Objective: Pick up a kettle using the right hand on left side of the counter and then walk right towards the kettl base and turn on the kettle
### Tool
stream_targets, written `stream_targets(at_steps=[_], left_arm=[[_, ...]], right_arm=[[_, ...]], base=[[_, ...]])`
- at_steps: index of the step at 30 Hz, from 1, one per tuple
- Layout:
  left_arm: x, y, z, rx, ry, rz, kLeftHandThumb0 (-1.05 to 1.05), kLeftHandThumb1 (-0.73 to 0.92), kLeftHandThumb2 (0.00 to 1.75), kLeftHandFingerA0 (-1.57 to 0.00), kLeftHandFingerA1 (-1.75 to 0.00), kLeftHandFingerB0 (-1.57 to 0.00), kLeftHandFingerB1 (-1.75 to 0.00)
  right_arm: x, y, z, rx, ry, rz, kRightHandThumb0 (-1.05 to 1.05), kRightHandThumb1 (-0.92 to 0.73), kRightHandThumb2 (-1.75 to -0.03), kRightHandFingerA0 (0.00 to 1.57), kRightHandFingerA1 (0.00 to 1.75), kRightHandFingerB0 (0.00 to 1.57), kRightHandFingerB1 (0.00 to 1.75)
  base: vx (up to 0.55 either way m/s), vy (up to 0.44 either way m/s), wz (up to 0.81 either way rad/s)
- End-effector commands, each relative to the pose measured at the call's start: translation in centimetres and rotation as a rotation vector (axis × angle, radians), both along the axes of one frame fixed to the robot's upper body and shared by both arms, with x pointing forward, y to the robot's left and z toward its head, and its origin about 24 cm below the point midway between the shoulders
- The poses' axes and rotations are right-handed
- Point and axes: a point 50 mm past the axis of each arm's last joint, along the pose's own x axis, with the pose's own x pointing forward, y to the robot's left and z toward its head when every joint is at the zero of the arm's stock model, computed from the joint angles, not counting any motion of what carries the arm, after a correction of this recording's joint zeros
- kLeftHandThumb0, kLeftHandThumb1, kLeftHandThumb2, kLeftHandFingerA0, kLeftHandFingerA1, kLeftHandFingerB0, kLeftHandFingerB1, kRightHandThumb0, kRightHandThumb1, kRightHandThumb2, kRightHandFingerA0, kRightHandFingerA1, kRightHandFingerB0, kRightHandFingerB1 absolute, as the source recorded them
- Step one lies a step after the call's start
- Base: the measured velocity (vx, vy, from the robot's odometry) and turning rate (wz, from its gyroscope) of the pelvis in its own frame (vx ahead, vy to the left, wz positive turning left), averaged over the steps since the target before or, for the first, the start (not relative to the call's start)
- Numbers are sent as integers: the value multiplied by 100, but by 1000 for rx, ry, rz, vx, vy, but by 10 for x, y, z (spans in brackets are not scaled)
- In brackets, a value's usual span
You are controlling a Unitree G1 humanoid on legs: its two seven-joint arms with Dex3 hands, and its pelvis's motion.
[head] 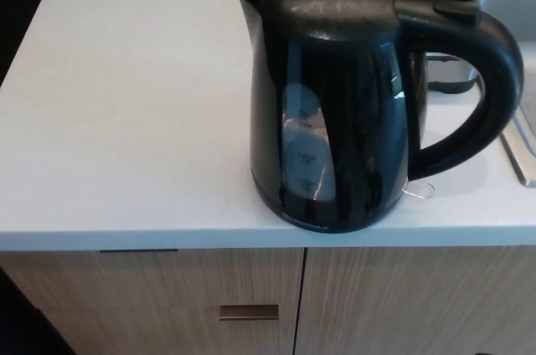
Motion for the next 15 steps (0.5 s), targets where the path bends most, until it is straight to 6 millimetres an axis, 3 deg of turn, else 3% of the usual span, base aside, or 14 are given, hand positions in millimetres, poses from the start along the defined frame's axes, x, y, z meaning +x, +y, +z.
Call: stream_targets(at_steps=[1, 11, 13, 15], left_arm=[[5, 11, 16, 87, -188, 79, 15, 67, 91, -84, -81, -81, -74], [0, 16, 17, 96, -185, 95, 17, 67, 91, -87, -84, -81, -74], [-2, 14, 15, 92, -173, 99, 17, 69, 84, -89, -82, -82, -74], [-3, 14, 15, 98, -175, 93, 18, 66, 89, -86, -81, -81, -73]], right_arm=[[3, -9, 8, -22, -112, -80, -2, -73, -67, 83, 59, 56, 51], [2, -5, 7, -16, -117, -72, -3, -73, -70, 82, 60, 56, 52], [-2, -10, 7, -26, -110, -75, 4, -67, -75, 84, 61, 57, 52], [-9, -14, 6, -37, -98, -72, 2, -68, -75, 83, 62, 57, 52]], base=[[0, 0, 0], [0, 0, 0], [0, 0, 0], [0, 0, 0]])
